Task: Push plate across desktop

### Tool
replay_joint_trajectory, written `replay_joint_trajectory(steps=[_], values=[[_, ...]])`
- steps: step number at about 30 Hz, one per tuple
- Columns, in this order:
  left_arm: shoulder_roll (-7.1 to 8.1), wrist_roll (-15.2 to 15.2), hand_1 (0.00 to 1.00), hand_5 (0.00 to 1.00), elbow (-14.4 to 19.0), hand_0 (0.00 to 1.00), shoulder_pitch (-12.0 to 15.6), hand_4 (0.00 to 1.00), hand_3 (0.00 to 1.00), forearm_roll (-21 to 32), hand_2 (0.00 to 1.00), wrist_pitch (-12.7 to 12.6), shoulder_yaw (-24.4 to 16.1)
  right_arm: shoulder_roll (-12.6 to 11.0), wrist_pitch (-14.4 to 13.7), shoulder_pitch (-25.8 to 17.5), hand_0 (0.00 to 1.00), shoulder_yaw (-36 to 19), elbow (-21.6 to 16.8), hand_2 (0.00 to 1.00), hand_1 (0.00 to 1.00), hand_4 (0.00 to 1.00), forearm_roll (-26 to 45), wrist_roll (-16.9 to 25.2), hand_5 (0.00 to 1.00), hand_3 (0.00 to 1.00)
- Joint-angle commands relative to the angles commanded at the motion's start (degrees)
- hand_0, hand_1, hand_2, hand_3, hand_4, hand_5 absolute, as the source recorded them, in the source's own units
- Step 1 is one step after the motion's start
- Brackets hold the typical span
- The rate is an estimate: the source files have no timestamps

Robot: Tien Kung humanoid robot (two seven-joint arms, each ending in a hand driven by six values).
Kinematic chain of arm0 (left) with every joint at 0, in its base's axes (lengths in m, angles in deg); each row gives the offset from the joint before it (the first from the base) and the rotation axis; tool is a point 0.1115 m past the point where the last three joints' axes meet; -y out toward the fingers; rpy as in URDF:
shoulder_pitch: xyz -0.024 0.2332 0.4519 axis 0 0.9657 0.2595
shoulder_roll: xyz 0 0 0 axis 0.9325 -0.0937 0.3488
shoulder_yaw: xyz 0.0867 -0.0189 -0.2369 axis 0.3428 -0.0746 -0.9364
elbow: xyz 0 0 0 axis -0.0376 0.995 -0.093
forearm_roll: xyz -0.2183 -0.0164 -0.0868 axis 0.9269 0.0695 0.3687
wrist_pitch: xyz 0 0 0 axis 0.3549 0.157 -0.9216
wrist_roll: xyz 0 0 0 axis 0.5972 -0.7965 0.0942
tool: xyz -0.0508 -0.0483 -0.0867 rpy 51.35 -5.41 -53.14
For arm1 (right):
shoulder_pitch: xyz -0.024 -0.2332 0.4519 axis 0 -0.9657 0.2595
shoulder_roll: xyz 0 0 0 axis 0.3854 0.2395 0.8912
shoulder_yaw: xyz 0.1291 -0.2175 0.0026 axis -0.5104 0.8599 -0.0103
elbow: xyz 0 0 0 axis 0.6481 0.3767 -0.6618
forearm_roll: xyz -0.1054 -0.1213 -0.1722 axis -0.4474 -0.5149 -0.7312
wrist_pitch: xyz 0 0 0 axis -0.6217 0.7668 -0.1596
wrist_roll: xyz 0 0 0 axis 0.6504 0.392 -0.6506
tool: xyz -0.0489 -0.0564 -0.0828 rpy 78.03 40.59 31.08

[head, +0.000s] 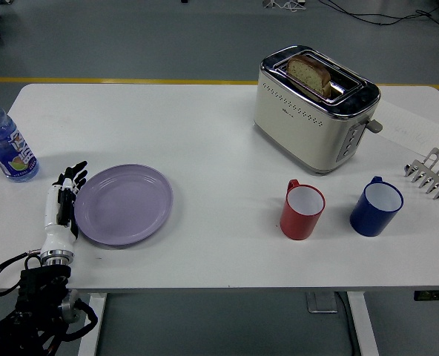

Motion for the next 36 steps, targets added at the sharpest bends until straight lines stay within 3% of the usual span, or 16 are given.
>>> replay_joint_trajectory(steps=[36], values=[[0.42,0.0,0.859,0.998,0.9,0.852,-3.8,0.466,0.741,6.8,0.877,-1.3,14.8,-0.1,-0.2,-0.1,0.514,1.3,0.0,0.583,0.482,0.144,1.4,0.3,0.265,0.541]])
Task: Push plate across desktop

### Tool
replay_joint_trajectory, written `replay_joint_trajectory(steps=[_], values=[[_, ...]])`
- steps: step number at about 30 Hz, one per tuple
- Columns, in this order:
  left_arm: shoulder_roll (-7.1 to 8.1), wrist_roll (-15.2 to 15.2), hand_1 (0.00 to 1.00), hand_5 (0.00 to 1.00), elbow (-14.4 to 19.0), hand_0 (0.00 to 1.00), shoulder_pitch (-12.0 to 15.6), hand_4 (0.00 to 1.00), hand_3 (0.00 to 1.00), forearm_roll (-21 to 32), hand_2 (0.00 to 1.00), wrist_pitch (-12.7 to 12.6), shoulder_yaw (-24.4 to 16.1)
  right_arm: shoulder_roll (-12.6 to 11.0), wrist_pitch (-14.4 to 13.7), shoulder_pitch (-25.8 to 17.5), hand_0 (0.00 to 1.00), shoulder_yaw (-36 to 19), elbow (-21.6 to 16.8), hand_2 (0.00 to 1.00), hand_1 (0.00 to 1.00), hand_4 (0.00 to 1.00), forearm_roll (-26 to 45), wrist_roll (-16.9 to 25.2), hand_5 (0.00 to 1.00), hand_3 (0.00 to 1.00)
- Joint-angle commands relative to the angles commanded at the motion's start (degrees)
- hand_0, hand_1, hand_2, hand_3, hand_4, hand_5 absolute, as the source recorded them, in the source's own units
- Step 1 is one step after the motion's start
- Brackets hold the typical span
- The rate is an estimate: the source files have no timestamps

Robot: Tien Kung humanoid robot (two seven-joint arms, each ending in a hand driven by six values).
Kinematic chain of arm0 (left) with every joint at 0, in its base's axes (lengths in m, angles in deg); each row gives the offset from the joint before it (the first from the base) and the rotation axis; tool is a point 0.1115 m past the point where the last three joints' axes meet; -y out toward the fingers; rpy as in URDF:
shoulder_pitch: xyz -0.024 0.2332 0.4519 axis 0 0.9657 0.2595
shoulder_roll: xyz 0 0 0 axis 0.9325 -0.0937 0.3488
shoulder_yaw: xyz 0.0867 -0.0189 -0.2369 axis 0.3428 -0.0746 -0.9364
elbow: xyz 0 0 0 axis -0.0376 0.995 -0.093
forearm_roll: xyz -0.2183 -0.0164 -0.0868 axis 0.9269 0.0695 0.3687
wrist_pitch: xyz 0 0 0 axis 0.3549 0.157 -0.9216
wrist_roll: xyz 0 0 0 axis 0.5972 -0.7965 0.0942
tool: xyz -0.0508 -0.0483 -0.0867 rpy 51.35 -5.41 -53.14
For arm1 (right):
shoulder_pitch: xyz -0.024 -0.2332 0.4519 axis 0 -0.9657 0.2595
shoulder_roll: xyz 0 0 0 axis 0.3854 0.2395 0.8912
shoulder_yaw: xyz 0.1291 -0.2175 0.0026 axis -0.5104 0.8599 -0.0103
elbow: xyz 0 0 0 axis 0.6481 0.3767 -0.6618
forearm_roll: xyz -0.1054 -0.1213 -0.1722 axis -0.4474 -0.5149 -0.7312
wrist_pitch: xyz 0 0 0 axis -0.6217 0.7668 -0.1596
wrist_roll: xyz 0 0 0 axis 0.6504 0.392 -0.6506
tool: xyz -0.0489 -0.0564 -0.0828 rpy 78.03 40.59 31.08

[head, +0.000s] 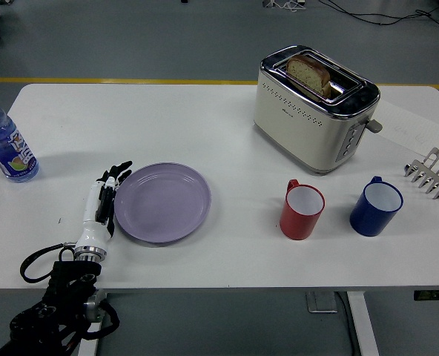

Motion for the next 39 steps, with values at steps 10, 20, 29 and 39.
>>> replay_joint_trajectory(steps=[10,20,29,39], values=[[0.32,0.0,0.86,0.984,0.5,0.854,-1.6,0.464,0.754,2.8,0.883,-0.6,6.1,0.0,0.0,0.0,0.514,0.0,0.0,0.583,0.483,0.143,0.0,0.0,0.264,0.541],[0.39,0.0,0.861,0.971,1.3,0.854,-3.3,0.461,0.796,4.3,0.887,-0.7,11.8,-0.1,0.0,-0.2,0.514,0.1,0.0,0.584,0.483,0.143,0.3,0.0,0.265,0.541],[0.27,0.0,0.863,0.955,2.2,0.855,-5.0,0.456,0.792,5.9,0.89,-0.6,17.2,-0.1,0.0,-0.5,0.514,-0.1,0.0,0.583,0.483,0.144,0.1,-0.1,0.266,0.541],[-0.16,0.0,0.863,0.95,3.0,0.855,-6.1,0.454,0.795,6.6,0.891,-0.6,20.2,-0.1,0.0,-0.7,0.514,0.2,0.0,0.582,0.482,0.144,0.5,-0.1,0.266,0.541]])
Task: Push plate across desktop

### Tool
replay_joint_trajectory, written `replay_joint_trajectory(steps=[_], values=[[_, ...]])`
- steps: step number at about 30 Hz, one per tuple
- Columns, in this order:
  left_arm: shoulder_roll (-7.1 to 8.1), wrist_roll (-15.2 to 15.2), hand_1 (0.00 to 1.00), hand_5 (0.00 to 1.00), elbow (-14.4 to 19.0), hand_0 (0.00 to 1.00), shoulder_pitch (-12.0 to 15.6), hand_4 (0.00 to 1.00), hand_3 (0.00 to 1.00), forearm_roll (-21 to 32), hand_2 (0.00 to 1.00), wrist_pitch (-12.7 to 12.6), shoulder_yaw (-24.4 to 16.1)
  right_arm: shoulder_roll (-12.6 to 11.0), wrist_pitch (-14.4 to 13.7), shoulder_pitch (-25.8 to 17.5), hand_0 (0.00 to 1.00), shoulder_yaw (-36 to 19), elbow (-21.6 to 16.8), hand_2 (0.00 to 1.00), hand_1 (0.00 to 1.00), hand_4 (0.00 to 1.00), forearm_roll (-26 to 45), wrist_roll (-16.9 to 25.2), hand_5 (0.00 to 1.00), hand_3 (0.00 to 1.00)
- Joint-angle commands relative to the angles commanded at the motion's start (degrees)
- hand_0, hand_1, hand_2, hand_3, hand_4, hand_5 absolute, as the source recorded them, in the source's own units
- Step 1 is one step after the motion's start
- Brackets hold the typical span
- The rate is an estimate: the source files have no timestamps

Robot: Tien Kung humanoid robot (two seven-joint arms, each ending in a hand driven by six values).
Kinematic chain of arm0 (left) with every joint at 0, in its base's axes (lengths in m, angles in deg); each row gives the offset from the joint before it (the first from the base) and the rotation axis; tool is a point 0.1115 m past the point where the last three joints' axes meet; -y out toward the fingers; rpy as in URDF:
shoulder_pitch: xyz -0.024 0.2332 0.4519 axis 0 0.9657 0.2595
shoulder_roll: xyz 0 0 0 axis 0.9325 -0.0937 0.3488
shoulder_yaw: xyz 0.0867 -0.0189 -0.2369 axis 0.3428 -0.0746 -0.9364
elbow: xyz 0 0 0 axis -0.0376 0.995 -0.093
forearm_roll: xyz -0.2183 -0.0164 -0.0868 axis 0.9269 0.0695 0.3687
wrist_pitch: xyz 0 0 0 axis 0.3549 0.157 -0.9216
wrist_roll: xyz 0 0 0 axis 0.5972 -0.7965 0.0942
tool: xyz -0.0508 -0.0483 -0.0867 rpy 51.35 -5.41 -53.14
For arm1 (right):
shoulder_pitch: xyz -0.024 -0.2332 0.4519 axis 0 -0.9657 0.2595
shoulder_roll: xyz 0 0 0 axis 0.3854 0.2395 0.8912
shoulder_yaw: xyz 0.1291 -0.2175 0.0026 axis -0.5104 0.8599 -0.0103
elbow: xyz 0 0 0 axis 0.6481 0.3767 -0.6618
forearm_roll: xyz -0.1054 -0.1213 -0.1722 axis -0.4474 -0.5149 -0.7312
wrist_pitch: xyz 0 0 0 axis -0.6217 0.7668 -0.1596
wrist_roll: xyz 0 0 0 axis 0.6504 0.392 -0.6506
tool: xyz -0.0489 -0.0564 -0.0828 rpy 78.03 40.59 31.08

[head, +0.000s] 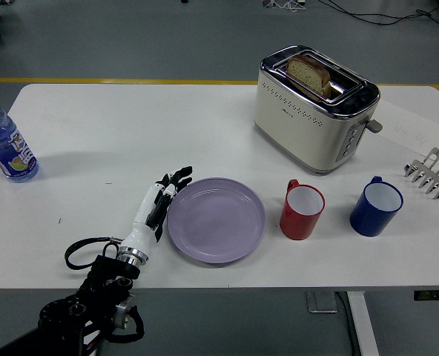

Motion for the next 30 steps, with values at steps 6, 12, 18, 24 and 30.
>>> replay_joint_trajectory(steps=[6,12,18,24,30], values=[[-0.11,0.0,0.863,0.947,0.5,0.855,-0.2,0.454,0.804,-0.2,0.892,0.0,0.9,0.0,0.0,-0.1,0.513,0.0,0.0,0.582,0.482,0.144,0.0,0.0,0.266,0.541],[-0.25,0.0,0.863,0.943,0.8,0.856,-0.6,0.456,0.807,-0.2,0.892,0.1,1.0,0.0,0.0,0.0,0.513,0.1,0.0,0.582,0.482,0.144,0.1,0.1,0.267,0.541],[-0.31,0.0,0.864,0.941,0.7,0.855,-0.7,0.456,0.808,-0.4,0.892,0.0,0.3,0.0,0.0,0.1,0.513,0.4,0.0,0.581,0.482,0.144,0.6,0.2,0.266,0.541],[-0.39,0.0,0.864,0.939,0.5,0.854,0.0,0.456,0.808,-1.1,0.892,-0.3,-3.0,-0.1,-0.1,0.2,0.513,0.5,0.0,0.581,0.482,0.144,0.7,0.2,0.264,0.541],[-0.58,0.0,0.85,0.942,0.8,0.837,1.7,0.46,0.792,-3.4,0.882,-1.9,-11.5,-0.1,-0.1,0.5,0.513,0.6,0.0,0.581,0.482,0.143,0.8,0.3,0.266,0.54]])
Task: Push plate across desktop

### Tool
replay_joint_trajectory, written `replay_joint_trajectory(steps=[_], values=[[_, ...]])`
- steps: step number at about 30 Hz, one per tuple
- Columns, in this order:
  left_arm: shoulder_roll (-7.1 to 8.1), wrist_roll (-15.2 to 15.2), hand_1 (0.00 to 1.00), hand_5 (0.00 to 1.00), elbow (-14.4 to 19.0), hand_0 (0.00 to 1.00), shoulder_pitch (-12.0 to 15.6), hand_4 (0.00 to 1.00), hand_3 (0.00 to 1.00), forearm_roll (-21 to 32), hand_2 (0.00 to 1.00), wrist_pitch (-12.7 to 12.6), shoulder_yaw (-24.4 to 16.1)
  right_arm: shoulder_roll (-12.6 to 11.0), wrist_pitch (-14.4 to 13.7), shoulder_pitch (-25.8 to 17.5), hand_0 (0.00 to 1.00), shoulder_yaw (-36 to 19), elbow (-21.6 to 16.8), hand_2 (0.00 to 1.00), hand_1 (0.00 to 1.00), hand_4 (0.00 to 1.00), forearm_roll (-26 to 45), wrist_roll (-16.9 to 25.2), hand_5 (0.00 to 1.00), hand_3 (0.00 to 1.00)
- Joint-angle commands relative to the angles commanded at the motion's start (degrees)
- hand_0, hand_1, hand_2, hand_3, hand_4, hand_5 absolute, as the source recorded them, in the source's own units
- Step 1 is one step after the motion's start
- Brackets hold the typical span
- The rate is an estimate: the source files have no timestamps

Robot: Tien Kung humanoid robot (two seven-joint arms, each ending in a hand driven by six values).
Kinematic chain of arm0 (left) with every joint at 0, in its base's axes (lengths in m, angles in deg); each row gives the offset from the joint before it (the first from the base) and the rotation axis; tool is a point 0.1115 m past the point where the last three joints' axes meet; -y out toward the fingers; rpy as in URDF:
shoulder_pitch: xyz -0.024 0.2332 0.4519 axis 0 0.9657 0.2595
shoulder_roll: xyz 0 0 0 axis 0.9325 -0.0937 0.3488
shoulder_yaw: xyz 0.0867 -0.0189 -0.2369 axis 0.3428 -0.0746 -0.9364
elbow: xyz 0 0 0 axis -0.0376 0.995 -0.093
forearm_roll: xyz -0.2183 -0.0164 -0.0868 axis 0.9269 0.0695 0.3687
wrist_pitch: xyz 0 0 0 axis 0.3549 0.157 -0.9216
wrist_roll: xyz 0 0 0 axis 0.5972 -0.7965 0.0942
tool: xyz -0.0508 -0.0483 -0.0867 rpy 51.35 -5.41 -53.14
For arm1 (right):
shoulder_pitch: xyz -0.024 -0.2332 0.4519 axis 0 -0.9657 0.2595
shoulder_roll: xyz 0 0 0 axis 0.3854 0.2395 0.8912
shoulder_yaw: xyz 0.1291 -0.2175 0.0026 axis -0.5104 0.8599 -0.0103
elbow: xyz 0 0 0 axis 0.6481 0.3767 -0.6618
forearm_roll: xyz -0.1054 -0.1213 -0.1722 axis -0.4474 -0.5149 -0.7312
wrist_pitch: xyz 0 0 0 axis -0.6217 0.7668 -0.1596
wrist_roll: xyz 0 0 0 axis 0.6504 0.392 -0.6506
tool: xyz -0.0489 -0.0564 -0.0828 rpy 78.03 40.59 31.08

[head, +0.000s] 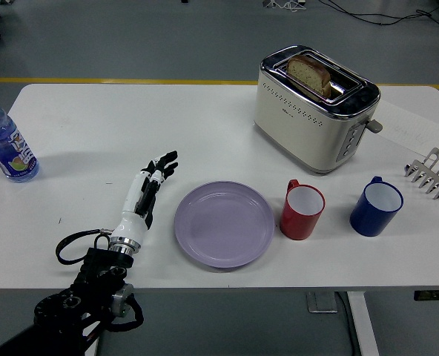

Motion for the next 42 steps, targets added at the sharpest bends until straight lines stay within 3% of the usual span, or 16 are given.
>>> replay_joint_trajectory(steps=[4,5,7,10,11,14,19,23,26,31,35,42], values=[[0.24,0.0,0.85,0.942,1.7,0.837,1.5,0.46,0.792,-2.2,0.882,-0.9,-7.2,-0.1,0.0,0.2,0.513,0.1,0.0,0.581,0.482,0.143,0.1,0.1,0.266,0.54],[0.29,0.0,0.792,0.948,1.9,0.775,1.7,0.469,0.731,-2.4,0.843,-0.9,-8.6,-0.1,0.0,0.2,0.513,0.1,0.0,0.581,0.482,0.143,0.1,0.1,0.265,0.54],[0.39,0.0,0.792,0.948,3.0,0.775,2.4,0.469,0.731,-3.1,0.843,-0.6,-11.6,-0.2,0.0,0.3,0.513,0.1,0.0,0.581,0.482,0.143,0.2,0.1,0.265,0.54],[1.17,0.0,0.792,0.948,5.9,0.775,4.3,0.469,0.731,-4.7,0.843,1.6,-18.2,-0.2,0.0,0.4,0.513,0.0,0.0,0.581,0.482,0.143,0.0,0.1,0.265,0.54],[1.63,0.0,0.737,0.943,6.9,0.734,5.0,0.465,0.672,-5.2,0.771,2.6,-20.1,-0.3,0.0,0.5,0.513,-0.1,0.0,0.581,0.481,0.144,0.0,0.2,0.264,0.54],[2.68,1.3,0.737,0.943,9.6,0.734,6.9,0.465,0.672,-6.3,0.771,5.2,-25.9,-0.3,0.0,0.6,0.513,-0.1,0.0,0.581,0.481,0.144,0.2,0.3,0.264,0.54],[3.82,11.0,0.726,0.948,14.0,0.726,9.9,0.467,0.66,-2.4,0.742,11.8,-34.9,-0.4,0.0,0.8,0.513,-0.5,0.0,0.581,0.481,0.145,-0.1,0.3,0.265,0.54],[5.0,20.4,0.725,0.946,17.5,0.709,13.0,0.471,0.662,2.8,0.733,19.4,-41.5,-0.3,0.0,0.8,0.513,-0.8,0.0,0.581,0.481,0.145,-0.1,0.3,0.265,0.54],[5.71,27.5,0.725,0.946,18.2,0.709,14.6,0.471,0.662,6.9,0.733,24.5,-44.9,-0.3,0.0,0.8,0.513,-0.9,0.0,0.581,0.481,0.145,-0.2,0.3,0.265,0.54],[5.72,36.9,0.732,0.946,18.4,0.706,16.2,0.474,0.675,11.6,0.741,27.4,-49.0,-0.4,0.0,0.6,0.513,-1.1,0.0,0.582,0.481,0.146,-0.3,0.2,0.265,0.54],[5.58,39.0,0.732,0.946,18.5,0.706,17.2,0.474,0.675,13.7,0.741,28.2,-50.0,-0.4,0.0,0.5,0.513,-1.2,0.0,0.582,0.481,0.146,-0.5,0.2,0.265,0.54],[5.27,39.3,0.733,0.951,18.5,0.7,17.7,0.48,0.684,14.7,0.741,28.9,-50.5,-0.4,0.1,0.2,0.513,-1.5,0.0,0.582,0.482,0.146,-0.9,0.1,0.267,0.54]])
